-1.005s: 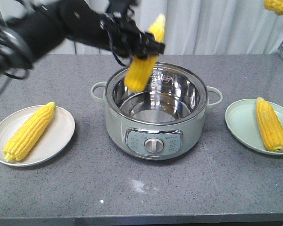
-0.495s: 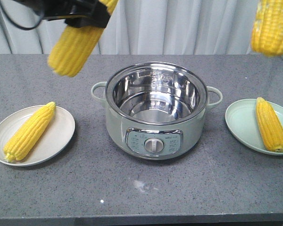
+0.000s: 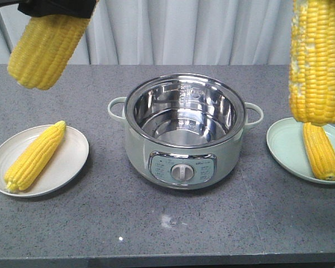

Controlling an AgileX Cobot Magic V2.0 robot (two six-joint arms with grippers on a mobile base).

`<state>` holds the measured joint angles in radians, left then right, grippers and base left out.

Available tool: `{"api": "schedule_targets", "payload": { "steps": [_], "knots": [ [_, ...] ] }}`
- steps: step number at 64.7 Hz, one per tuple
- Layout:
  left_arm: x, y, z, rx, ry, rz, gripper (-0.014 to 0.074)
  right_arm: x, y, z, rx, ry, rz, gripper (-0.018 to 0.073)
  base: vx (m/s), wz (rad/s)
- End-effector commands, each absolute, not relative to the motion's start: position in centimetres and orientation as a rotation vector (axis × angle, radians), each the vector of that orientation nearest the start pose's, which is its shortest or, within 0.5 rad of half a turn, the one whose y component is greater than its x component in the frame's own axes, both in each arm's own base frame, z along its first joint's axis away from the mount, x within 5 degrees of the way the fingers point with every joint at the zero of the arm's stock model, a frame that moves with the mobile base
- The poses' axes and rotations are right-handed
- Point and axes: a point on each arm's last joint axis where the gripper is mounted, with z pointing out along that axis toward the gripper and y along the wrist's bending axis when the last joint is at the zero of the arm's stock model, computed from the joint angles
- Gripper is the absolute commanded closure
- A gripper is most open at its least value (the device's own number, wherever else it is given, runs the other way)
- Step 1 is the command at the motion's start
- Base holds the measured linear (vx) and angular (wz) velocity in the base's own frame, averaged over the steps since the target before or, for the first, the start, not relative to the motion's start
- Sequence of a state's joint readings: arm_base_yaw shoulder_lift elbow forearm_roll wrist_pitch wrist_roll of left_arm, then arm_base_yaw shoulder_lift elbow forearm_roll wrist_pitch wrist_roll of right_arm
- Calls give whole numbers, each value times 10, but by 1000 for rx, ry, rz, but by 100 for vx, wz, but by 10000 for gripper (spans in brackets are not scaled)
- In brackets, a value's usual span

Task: Distribute corn equally
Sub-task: 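Lift the last corn cob out of the pot with the left gripper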

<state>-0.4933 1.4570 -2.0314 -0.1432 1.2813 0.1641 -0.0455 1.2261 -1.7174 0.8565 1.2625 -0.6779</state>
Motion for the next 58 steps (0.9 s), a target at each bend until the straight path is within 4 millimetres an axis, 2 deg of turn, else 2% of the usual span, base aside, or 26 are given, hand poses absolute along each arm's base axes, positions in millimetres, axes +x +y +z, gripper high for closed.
{"api": "schedule_targets", "payload": {
  "steps": [1,58],
  "knots": [
    [213,-129,545,707,1993,-385,604,185,59,539,-729,1755,608,564,0,0],
    [214,-130,544,708,1995,-385,604,185,59,539,-730,1754,607,564,0,0]
  ]
}}
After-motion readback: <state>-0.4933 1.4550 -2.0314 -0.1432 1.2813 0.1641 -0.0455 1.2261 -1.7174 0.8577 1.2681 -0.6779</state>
